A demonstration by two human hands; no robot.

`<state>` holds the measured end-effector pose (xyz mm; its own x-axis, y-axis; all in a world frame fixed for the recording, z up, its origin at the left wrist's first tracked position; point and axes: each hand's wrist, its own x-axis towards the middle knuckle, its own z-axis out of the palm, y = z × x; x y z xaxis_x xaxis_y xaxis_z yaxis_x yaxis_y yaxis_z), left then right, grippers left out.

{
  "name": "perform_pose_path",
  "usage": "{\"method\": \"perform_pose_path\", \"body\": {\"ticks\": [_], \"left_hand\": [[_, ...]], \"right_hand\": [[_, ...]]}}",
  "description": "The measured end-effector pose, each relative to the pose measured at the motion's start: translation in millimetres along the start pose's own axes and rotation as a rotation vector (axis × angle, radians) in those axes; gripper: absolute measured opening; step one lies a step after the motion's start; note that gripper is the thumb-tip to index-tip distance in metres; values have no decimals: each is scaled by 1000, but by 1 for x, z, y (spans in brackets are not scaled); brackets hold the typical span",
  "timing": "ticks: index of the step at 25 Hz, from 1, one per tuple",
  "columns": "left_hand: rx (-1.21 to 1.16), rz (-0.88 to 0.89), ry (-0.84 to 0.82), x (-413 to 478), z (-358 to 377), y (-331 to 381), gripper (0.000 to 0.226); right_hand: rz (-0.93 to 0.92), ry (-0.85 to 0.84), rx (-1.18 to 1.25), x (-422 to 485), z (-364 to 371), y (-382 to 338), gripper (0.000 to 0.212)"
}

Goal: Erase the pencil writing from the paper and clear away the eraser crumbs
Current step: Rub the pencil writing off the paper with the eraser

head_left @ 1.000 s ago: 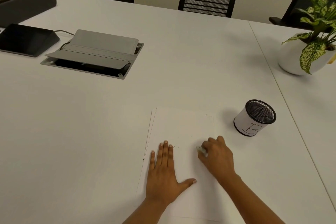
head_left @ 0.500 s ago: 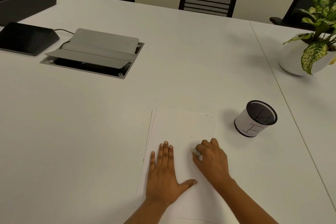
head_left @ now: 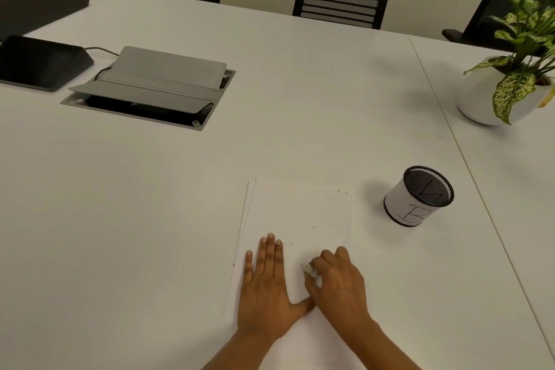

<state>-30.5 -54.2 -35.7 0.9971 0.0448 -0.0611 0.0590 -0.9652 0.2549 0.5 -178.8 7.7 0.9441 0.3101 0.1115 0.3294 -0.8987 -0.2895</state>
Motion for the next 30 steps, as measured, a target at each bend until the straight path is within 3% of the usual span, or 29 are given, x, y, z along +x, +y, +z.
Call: {"method": "perform_pose_path", "body": {"ticks": [6, 9, 14, 23, 27, 30], "left_hand": [[1, -1, 4, 0, 3, 0, 113], [-7, -4, -8, 0, 1, 0, 113], [-16, 0, 25, 0, 4, -1, 111], [-46, -20, 61, 0, 7, -1, 115], [-53, -24, 66, 1, 6, 0, 114], [-52, -11, 79, 1, 5, -1, 114]], "right_hand": [[240, 99, -34, 41, -4, 36, 26], [173, 121, -3, 25, -2, 26, 27], [-48, -8, -34, -16, -1, 19, 26], [202, 153, -15, 3, -5, 33, 24], [60, 51, 5, -19, 0, 19, 28], [133, 108, -22, -10, -4, 34, 18]]}}
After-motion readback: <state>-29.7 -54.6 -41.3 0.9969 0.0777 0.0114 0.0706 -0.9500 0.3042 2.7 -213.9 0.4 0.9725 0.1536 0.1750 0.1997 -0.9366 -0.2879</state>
